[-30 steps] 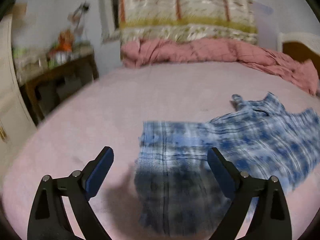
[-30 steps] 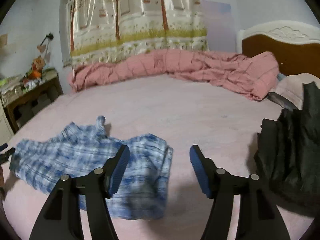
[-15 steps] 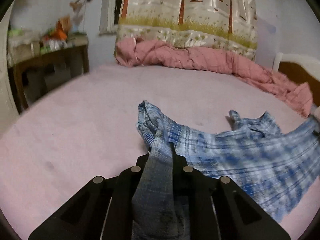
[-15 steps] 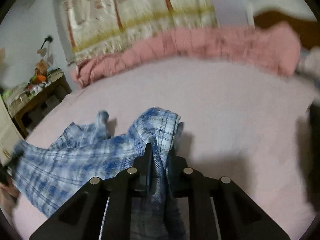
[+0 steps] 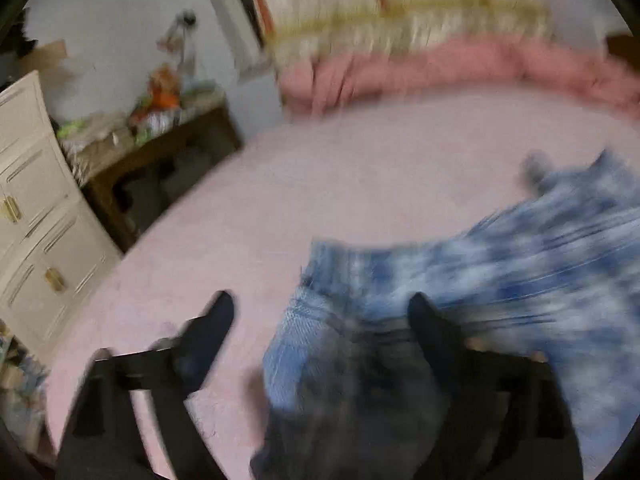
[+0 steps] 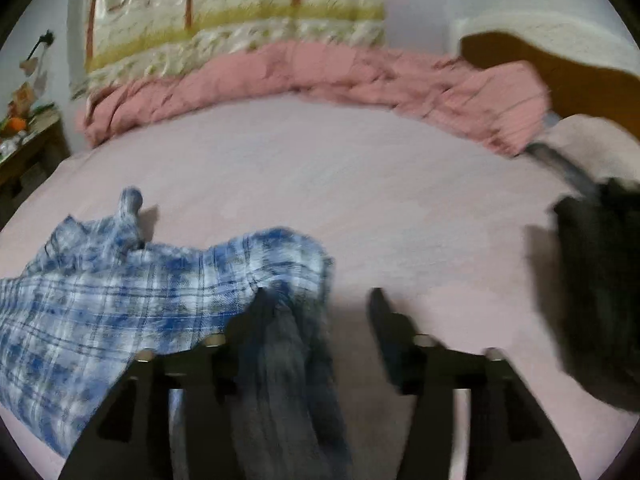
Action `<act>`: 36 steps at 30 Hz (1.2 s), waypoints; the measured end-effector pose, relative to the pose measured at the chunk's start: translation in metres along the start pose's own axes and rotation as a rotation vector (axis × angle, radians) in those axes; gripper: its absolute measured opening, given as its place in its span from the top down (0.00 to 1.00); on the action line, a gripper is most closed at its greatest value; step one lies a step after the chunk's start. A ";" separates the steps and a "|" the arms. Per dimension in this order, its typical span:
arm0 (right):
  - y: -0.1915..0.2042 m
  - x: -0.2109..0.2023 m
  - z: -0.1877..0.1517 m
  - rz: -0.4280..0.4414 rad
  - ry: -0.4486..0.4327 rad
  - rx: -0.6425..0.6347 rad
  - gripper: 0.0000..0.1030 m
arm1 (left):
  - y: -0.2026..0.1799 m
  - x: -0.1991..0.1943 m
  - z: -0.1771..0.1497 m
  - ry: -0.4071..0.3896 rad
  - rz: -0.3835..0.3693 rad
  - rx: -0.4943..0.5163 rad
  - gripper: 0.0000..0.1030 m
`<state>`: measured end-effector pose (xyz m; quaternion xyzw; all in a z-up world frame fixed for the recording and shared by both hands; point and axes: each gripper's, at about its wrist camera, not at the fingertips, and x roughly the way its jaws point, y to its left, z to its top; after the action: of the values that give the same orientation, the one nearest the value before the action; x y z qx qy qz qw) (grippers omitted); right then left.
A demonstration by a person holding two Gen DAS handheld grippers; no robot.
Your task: Fold large clothes
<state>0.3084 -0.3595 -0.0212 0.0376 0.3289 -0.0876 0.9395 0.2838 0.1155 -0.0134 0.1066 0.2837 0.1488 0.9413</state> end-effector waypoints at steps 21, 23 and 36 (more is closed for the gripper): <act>0.133 -0.056 -0.044 0.487 0.221 -0.075 0.93 | -0.097 -0.056 -0.007 0.166 -0.616 -0.181 0.99; 0.139 -0.041 -0.058 0.456 0.272 -0.085 0.93 | -0.106 -0.036 -0.023 0.248 -0.626 -0.180 0.99; 0.165 0.061 0.005 0.330 0.347 -0.031 0.94 | -0.110 -0.032 -0.026 0.246 -0.627 -0.194 0.98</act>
<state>0.3901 -0.2070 -0.0534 0.0908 0.4762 0.0798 0.8710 0.2681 0.0050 -0.0495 -0.0943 0.3985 -0.1095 0.9057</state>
